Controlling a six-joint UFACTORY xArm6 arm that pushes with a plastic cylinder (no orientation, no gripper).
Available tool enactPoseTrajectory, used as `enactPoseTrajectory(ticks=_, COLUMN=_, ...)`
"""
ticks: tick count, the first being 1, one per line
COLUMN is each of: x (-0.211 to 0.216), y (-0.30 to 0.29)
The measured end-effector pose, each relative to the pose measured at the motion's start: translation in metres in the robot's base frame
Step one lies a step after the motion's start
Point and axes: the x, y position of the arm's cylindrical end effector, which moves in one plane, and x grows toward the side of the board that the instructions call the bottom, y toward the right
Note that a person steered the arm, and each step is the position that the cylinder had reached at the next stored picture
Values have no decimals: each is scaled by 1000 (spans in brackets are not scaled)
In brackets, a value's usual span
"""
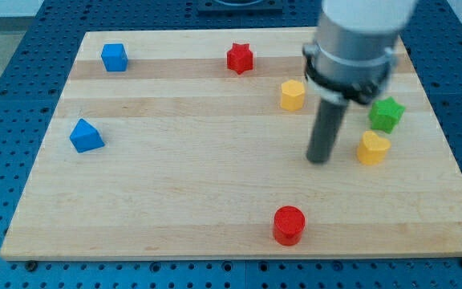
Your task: Push yellow heart below green star
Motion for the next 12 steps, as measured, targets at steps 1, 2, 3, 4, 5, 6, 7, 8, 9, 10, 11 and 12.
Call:
enactPoseTrajectory(ticks=1, x=-71, y=-6)
enactPoseTrajectory(ticks=2, x=-74, y=3)
enactPoseTrajectory(ticks=3, x=-54, y=36)
enactPoseTrajectory(ticks=4, x=-52, y=49)
enactPoseTrajectory(ticks=5, x=-45, y=65)
enactPoseTrajectory(ticks=6, x=-45, y=67)
enactPoseTrajectory(ticks=7, x=-44, y=68)
enactPoseTrajectory(ticks=8, x=-11, y=64)
enactPoseTrajectory(ticks=9, x=2, y=64)
enactPoseTrajectory(ticks=10, x=36, y=64)
enactPoseTrajectory(ticks=11, x=68, y=64)
enactPoseTrajectory(ticks=12, x=86, y=65)
